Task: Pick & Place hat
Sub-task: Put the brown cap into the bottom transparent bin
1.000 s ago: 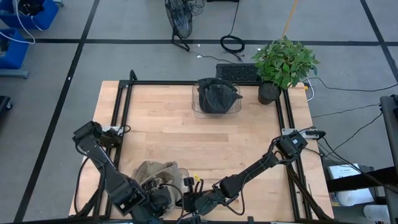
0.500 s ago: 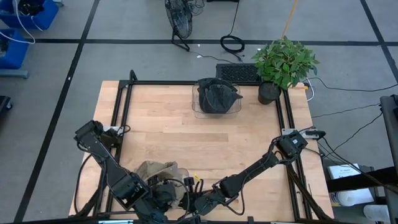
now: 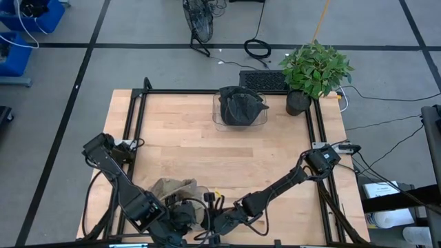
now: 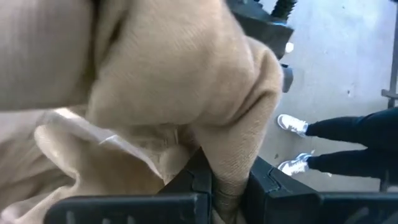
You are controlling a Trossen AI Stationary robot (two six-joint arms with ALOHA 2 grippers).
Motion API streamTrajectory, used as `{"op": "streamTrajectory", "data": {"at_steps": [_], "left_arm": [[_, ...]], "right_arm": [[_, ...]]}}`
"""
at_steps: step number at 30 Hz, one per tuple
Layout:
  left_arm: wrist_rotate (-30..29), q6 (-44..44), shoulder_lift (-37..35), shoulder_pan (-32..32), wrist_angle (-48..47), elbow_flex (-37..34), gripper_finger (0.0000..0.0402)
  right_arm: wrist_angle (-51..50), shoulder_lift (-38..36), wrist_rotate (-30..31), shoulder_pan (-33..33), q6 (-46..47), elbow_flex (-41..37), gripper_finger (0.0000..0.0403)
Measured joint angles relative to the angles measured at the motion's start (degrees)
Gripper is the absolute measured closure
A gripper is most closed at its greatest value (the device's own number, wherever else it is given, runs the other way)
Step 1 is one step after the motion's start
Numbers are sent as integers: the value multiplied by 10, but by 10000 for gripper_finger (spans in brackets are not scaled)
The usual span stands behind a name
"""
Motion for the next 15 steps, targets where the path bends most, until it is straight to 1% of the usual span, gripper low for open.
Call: {"op": "streamTrajectory", "data": {"at_steps": [8,15], "left_arm": [[5,-40,0,-1,5,-25,361],[14,-42,0,-2,48,-65,348]], "right_arm": [[-4,0,-2,1,9,0,403],[-6,0,-5,7,9,0,403]]}}
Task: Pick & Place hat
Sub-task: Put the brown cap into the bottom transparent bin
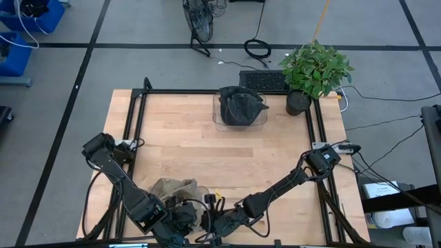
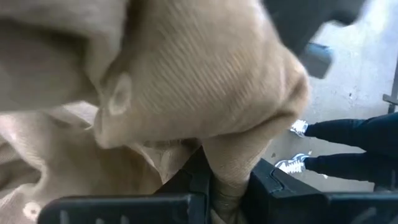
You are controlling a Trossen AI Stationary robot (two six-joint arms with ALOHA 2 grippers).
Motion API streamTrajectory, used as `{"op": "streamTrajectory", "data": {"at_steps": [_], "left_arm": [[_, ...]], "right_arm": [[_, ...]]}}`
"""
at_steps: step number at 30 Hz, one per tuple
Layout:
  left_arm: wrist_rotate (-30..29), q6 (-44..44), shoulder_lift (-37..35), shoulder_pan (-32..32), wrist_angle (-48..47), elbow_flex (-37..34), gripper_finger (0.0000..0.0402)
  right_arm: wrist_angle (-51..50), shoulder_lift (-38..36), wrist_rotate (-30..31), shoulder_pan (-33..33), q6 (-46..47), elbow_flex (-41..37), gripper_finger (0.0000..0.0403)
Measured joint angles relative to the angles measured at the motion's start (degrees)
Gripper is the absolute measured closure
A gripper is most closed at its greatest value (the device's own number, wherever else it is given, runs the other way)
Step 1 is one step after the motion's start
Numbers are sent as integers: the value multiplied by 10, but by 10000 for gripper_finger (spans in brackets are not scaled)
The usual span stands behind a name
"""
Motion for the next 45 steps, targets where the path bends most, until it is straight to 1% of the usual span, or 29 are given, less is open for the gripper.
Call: {"op": "streamTrajectory", "data": {"at_steps": [2,7,10,13,19,24,27,33,39,41,45], "left_arm": [[1,-5,-1,0,13,-17,352],[11,-5,1,0,29,-52,360],[26,-18,0,4,31,-59,353],[35,-1,0,5,36,-59,348],[24,6,0,10,50,-80,357],[24,-15,-1,15,89,-116,342],[28,-25,-1,17,94,-120,339],[28,-28,-1,15,96,-120,336],[27,-12,-1,15,95,-120,335],[27,-9,-1,18,94,-120,334],[28,-12,0,26,93,-120,333]], "right_arm": [[2,0,-10,2,0,0,403],[1,0,-11,2,1,0,403],[1,0,-11,2,2,0,403],[1,0,-12,2,2,0,403],[0,0,-13,3,2,0,403],[-19,0,-14,4,39,0,403],[-42,-1,-13,8,45,0,403],[-114,-27,-13,17,43,1,403],[-185,-73,-13,20,45,1,403],[-232,-91,-12,25,45,1,403],[-362,-138,1,38,54,1,403]]}}
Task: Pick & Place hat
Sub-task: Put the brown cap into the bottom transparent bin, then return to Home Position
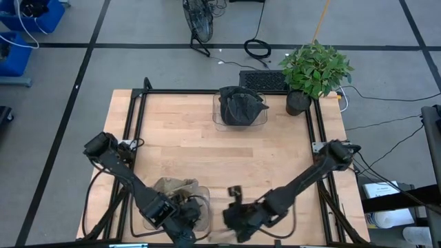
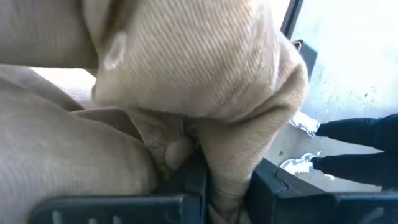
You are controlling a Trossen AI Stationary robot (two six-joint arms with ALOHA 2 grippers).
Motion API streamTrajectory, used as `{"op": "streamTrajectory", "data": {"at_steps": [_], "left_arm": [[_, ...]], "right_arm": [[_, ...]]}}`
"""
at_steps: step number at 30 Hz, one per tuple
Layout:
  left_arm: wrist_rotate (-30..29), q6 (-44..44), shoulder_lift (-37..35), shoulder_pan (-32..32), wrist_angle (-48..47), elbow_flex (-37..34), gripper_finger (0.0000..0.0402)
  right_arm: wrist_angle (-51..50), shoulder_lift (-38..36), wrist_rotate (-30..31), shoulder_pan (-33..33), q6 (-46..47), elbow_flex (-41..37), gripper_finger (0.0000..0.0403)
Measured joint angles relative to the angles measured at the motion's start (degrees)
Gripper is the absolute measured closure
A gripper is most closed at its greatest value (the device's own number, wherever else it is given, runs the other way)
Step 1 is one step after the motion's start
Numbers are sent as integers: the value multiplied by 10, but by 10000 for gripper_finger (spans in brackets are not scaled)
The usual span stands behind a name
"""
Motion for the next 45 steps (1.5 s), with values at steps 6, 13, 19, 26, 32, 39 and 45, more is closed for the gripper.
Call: {"op": "streamTrajectory", "data": {"at_steps": [6,13,19,26,32,39,45], "left_arm": [[0,-29,1,15,-3,0,281],[14,-27,0,34,-4,0,178],[49,-10,-30,43,-23,0,133],[18,86,-111,46,-107,0,146],[-117,191,-179,64,-220,0,174],[-198,367,-230,150,-231,0,280],[-170,533,-264,236,-60,-69,388]], "right_arm": [[-123,-71,35,22,34,-23,403],[-53,-173,34,28,94,-193,403],[142,-286,35,9,168,-375,403],[334,-387,75,-36,218,-525,403],[383,-418,141,-70,186,-567,403],[383,-416,155,-108,9,-569,403],[372,-417,151,-154,-22,-570,403]]}}
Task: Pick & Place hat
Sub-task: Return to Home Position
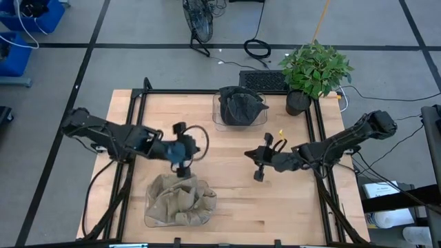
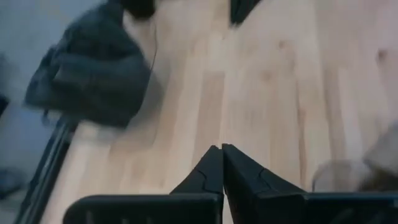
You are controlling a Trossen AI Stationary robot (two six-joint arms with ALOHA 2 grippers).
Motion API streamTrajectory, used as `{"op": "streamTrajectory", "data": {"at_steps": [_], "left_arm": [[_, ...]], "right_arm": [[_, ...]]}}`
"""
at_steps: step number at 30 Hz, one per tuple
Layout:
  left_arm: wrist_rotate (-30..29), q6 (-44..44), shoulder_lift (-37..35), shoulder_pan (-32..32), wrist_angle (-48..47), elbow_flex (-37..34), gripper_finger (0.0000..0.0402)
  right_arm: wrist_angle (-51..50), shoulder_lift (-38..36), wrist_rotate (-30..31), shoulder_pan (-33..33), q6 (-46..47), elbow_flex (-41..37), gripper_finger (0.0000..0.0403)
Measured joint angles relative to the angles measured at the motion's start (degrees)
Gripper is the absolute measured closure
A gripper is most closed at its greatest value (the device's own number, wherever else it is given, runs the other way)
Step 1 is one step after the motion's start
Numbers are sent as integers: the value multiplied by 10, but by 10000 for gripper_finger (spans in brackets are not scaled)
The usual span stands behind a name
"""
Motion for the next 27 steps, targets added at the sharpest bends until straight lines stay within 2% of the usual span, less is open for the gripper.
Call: {"op": "streamTrajectory", "data": {"at_steps": [4,6,10,13,20,25,27], "left_arm": [[65,43,-41,57,154,-111,397],[79,39,-61,87,211,-173,396],[105,34,-104,135,320,-278,398],[113,39,-136,163,384,-347,396],[155,35,-215,201,572,-501,396],[155,33,-268,205,702,-601,397],[155,19,-294,204,723,-636,398]], "right_arm": [[21,-2,-91,-59,-47,-32,403],[24,-8,-140,-94,-56,-57,403],[92,-34,-208,-158,-85,-119,403],[154,-72,-255,-205,-106,-165,403],[164,-179,-373,-297,-107,-243,403],[149,-238,-388,-316,-79,-266,403],[139,-253,-388,-317,-69,-266,403]]}}
